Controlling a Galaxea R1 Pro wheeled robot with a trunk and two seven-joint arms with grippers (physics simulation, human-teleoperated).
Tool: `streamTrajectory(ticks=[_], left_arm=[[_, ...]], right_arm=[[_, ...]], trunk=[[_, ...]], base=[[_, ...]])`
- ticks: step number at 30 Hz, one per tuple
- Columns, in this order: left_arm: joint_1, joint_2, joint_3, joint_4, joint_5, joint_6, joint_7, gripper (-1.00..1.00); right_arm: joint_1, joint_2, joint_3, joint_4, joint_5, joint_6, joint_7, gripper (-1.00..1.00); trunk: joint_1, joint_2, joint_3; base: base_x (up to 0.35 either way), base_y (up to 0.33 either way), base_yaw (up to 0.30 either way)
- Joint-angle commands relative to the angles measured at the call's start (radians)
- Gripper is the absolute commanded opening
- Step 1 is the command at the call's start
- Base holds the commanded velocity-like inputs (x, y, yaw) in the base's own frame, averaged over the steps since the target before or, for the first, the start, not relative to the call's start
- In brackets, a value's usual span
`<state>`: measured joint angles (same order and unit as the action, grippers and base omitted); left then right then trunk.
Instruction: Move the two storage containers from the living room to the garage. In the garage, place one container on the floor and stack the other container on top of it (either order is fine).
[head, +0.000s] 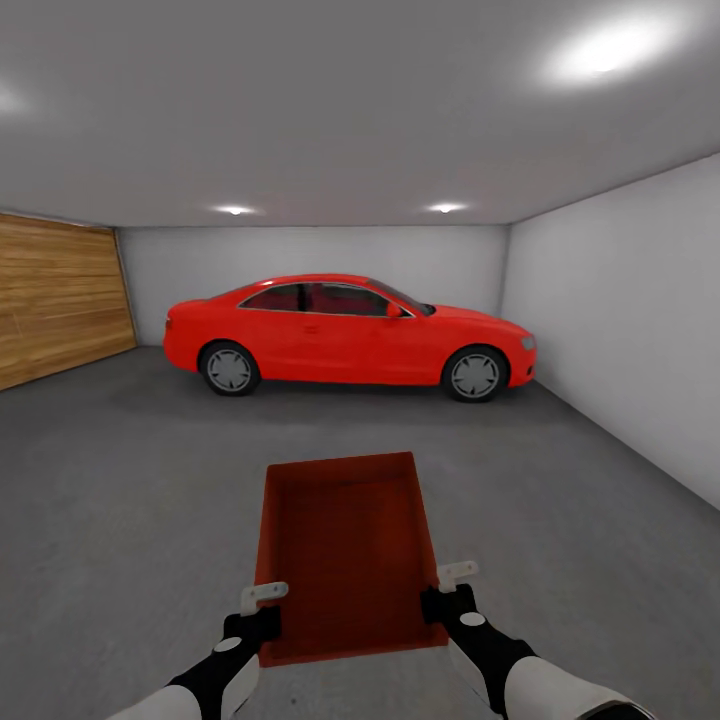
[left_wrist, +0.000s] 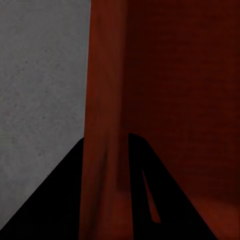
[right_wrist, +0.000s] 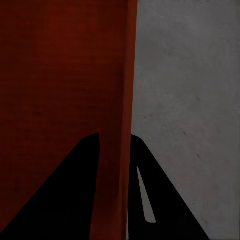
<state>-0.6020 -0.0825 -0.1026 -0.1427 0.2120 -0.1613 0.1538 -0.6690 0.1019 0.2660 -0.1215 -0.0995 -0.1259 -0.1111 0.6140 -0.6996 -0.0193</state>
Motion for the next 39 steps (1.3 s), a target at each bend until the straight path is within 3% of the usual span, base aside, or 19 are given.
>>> streamTrajectory(ticks=[1, 39], left_arm=[[-0.001, -0.005, 0.044, 0.002, 0.055, -0.001, 0.004, -1.00], [-0.001, -0.005, 0.044, 0.002, 0.055, -0.001, 0.004, -1.00]], right_arm=[[-0.001, 0.024, -0.051, -0.003, -0.057, -0.059, -0.002, -1.00], [-0.001, 0.024, -0.051, -0.003, -0.057, -0.058, -0.002, -1.00]], trunk=[[0.001, -0.001, -0.002], [0.001, -0.001, -0.002]], base=[[0.320, 0.000, 0.000], [0.320, 0.000, 0.000]])
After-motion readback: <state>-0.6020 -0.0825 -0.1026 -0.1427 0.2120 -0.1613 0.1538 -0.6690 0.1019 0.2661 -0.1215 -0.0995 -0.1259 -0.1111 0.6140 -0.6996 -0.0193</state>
